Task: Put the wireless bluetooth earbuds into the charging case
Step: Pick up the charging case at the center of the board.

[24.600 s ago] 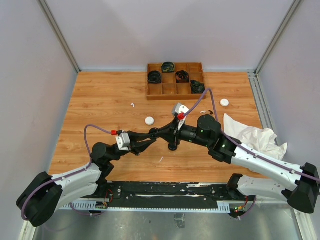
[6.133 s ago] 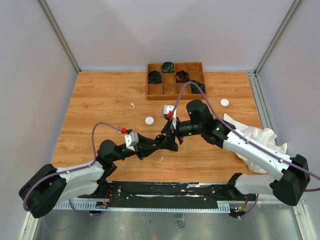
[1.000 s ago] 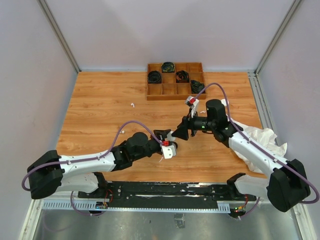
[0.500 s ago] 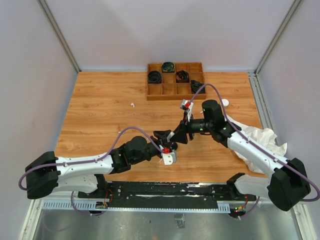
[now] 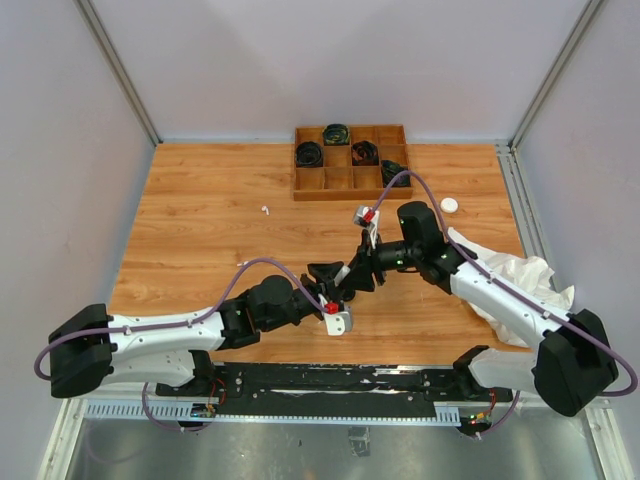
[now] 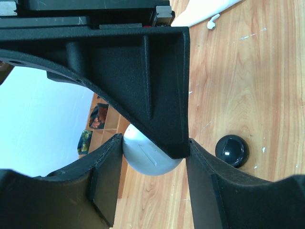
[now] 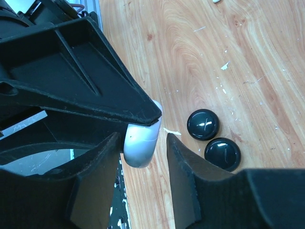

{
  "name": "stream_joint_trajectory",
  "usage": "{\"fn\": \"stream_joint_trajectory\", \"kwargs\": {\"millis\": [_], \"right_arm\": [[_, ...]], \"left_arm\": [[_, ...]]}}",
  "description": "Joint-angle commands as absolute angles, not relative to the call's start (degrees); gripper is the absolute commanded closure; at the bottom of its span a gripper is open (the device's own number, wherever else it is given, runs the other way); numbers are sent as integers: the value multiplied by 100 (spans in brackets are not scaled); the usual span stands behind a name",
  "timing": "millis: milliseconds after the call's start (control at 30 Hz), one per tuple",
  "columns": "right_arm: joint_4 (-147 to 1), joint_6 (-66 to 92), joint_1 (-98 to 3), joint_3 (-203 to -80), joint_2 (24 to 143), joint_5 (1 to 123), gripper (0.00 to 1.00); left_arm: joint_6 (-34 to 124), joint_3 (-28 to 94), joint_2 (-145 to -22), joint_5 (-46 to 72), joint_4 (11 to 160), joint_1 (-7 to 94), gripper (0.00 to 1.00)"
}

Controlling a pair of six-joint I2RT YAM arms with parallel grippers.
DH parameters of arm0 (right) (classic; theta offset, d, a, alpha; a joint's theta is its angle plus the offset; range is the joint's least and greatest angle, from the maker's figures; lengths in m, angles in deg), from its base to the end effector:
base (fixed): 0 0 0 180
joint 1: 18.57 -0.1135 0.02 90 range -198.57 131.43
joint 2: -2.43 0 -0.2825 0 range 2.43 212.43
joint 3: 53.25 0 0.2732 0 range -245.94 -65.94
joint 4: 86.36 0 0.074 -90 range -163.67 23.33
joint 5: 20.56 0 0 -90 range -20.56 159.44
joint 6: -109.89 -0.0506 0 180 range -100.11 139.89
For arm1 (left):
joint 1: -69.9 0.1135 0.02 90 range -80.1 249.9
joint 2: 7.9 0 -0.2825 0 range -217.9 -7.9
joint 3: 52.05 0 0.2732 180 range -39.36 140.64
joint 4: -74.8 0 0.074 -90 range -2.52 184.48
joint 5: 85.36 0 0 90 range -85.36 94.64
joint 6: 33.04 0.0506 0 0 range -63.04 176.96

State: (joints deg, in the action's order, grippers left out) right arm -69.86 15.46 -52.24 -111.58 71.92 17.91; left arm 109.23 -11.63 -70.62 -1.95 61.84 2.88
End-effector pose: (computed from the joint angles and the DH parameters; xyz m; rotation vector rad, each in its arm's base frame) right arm 0.2131 0.1896 0.2762 -1.0838 1.8112 1.3244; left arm 0.1092 -0.2425 0.2407 1.4514 0.9480 -0.0898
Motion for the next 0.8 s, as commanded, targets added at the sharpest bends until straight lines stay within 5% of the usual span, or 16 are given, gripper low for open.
{"fn": "stream_joint_trajectory", "kwargs": {"millis": [0,267,400,767], "right_arm": [[-7004,1705,-5303,-11396,7247,1601,58],[-7113,1870,-5302,-11371,7290,1496,79],[-7349,1921,-5310,-11246,7185,1528,86],[-8696,1850,-5274,-10796,6861,1837,91]], "left_arm": [[10987,-1176,-6936,-215,5954,214,76],[10898,-1274,-6842,-141,5958,189,67],[10720,-1374,-6748,-107,5928,187,52],[8885,-2059,-6123,-506,4841,358,30]]}}
